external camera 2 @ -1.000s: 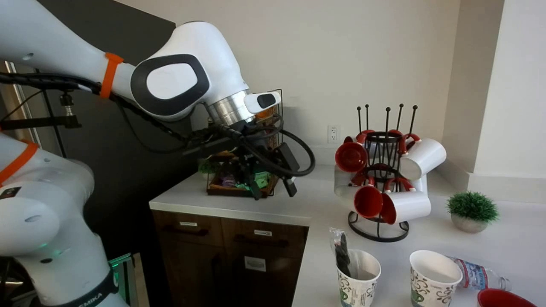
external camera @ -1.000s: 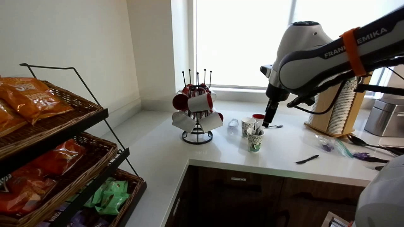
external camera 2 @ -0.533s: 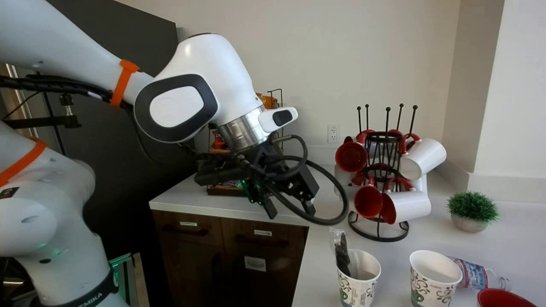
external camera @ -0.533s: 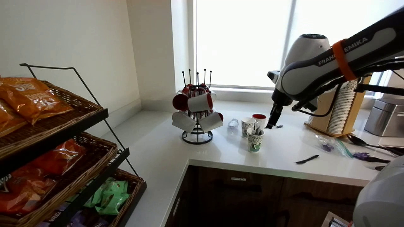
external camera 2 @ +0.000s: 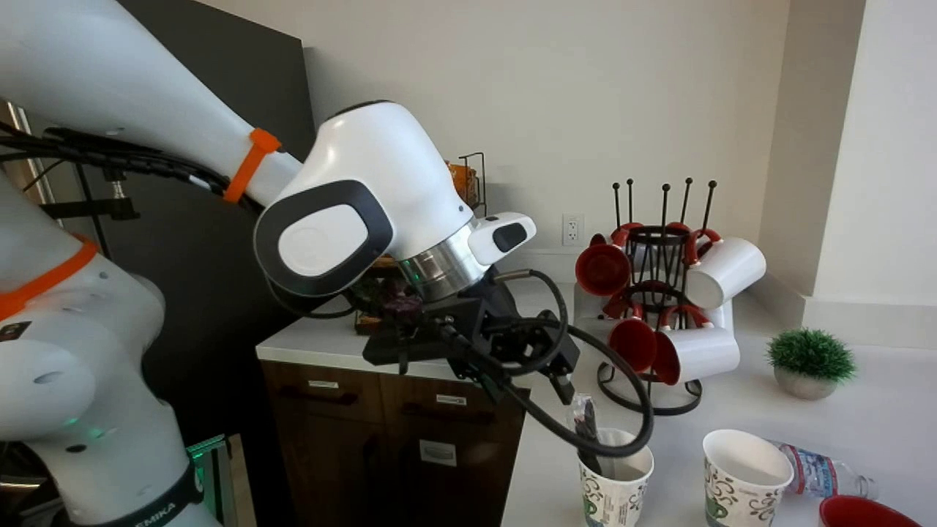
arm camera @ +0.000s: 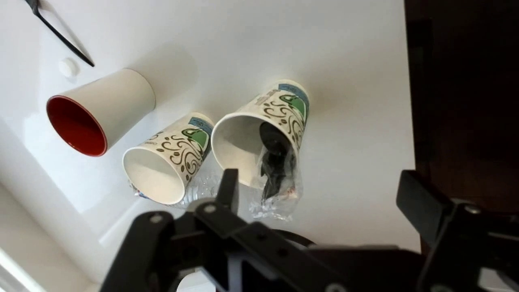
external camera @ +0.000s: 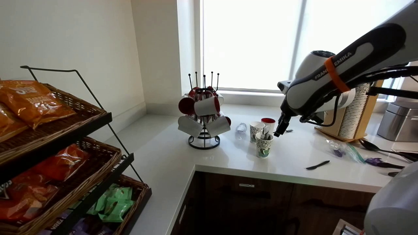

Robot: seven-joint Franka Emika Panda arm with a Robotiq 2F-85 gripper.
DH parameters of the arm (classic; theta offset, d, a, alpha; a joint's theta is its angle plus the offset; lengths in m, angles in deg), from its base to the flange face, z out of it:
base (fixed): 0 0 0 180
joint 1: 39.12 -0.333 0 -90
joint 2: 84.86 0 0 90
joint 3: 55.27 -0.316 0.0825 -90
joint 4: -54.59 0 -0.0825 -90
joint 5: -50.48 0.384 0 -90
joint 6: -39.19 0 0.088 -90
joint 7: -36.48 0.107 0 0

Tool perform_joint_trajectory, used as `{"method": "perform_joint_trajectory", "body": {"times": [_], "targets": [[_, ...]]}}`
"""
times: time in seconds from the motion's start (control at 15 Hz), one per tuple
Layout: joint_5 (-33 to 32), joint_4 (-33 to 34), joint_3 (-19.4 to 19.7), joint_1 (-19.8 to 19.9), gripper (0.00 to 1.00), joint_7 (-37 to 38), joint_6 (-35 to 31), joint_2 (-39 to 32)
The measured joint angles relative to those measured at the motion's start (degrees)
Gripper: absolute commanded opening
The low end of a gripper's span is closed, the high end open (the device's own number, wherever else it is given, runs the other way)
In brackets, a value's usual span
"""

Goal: Remove the white sachet from the mug

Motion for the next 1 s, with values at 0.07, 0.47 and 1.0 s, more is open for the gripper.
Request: {"method": "perform_joint_trajectory", "body": {"times": [0.07, 0.47, 1.0], "targets": [[1.5, 0.0, 0.3, -0.3, 1.0, -0.8, -0.8, -1.1], [2.1, 0.2, -1.0, 0.6, 1.0, -0.9, -0.9, -1.7], [5.4, 0.2, -1.2, -0.2, 1.0, -0.9, -6.5, -3.1]]}}
